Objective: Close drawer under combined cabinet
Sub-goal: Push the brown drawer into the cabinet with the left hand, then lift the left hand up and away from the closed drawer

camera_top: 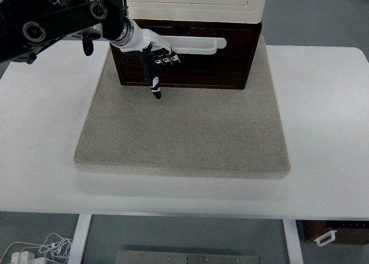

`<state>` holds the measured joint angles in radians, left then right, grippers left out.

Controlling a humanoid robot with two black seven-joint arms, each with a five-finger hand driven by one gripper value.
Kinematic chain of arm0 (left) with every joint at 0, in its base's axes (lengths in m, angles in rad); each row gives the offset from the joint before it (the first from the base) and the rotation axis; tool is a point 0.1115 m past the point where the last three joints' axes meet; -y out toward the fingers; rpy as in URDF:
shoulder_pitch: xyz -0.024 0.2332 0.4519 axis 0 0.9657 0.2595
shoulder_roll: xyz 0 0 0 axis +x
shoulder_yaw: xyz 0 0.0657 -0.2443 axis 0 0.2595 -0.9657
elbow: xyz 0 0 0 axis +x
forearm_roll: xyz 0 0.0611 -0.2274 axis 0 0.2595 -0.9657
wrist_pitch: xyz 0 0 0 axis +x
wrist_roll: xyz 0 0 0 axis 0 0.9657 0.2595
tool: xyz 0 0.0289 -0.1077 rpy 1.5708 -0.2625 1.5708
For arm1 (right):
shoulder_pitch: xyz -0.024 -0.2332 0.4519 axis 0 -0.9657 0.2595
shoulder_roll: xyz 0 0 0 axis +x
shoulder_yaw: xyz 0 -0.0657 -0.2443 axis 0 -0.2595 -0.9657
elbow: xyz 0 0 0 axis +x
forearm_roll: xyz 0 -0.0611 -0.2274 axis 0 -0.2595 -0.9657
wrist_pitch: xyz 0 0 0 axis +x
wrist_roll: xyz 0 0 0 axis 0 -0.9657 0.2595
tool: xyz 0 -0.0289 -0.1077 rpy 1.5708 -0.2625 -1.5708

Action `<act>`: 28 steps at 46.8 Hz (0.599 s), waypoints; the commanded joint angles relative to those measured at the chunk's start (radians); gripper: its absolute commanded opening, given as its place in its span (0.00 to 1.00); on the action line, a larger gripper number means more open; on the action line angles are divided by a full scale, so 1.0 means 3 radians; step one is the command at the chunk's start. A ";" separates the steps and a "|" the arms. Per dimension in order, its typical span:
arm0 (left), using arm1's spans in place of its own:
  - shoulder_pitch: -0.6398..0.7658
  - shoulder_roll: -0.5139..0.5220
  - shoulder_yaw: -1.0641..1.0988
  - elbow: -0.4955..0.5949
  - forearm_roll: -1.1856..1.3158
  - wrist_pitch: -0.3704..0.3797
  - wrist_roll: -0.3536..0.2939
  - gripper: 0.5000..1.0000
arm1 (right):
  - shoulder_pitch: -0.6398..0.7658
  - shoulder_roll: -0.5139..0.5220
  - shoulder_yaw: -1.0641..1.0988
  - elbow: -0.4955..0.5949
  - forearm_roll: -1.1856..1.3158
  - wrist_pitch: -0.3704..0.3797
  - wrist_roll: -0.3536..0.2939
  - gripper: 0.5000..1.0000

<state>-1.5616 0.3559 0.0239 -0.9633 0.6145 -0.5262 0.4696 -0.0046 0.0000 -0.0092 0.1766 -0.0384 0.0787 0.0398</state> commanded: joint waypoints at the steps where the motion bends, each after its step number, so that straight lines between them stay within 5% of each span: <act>1: 0.0000 0.0005 -0.0008 -0.0025 -0.0013 -0.0010 -0.0011 0.99 | 0.0000 0.0000 0.0000 -0.0001 0.0000 -0.0002 0.0000 0.90; 8: 0.0026 0.0020 -0.0156 -0.0118 -0.0029 -0.0076 -0.0103 0.99 | 0.0000 0.0000 0.0000 -0.0001 0.0000 -0.0002 0.0000 0.90; 15: 0.0066 0.0026 -0.0284 -0.0128 -0.0044 -0.0282 -0.0358 0.99 | 0.0000 0.0000 0.0000 -0.0001 0.0000 0.0003 0.0000 0.90; 28: 0.0281 0.0000 -0.1071 -0.0128 -0.0054 -0.0282 -0.0829 1.00 | 0.0000 0.0000 0.0000 -0.0001 0.0000 -0.0002 0.0000 0.90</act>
<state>-1.4861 0.3601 -0.2357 -1.0018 0.5976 -0.6113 0.2667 -0.0045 0.0000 -0.0092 0.1764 -0.0383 0.0782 0.0397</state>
